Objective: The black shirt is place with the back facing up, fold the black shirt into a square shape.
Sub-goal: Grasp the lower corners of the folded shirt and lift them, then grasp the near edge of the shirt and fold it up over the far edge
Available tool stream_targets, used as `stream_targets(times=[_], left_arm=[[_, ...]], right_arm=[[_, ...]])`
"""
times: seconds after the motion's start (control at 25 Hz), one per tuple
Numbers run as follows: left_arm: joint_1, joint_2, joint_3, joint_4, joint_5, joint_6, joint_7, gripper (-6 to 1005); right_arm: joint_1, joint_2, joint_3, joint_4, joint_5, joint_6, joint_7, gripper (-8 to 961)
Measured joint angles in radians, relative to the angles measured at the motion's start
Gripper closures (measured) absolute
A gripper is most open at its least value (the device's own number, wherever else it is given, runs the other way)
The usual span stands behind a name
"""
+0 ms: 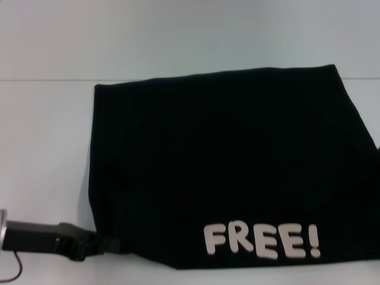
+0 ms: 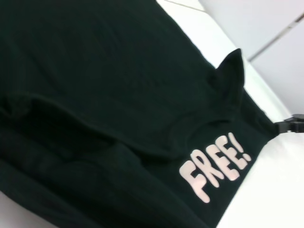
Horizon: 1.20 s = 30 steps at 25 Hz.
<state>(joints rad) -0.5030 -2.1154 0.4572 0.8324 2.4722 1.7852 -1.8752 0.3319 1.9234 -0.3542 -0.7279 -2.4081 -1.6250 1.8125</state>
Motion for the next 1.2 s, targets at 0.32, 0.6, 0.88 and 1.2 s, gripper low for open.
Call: stream_targets(times=[0.32,0.6,0.88,1.2], left_arm=[[0.024,0.009,-0.089,0.003,0.059,0.150,0.035,995],[0.056,0.009,-0.138,0.013,0.116,0.266,0.046,996],[-0.010,0.033,-0.158,-0.012,0.111,0.245,0.049,996],[-0.209,0.102,-0.169,-0.138,0.076,0.044,0.019,996]], right_arm=[[-0.103,0.005,0.085,-0.014,-0.005,-0.147,-0.087,950],[-0.180,0.020,0.102,-0.018,-0.008,-0.232,-0.114,950],[-0.118,-0.001,0.159,-0.022,-0.005,-0.239,-0.122,950],[0.087,-0.035,0.188,-0.011,-0.008,-0.152,-0.107,949]])
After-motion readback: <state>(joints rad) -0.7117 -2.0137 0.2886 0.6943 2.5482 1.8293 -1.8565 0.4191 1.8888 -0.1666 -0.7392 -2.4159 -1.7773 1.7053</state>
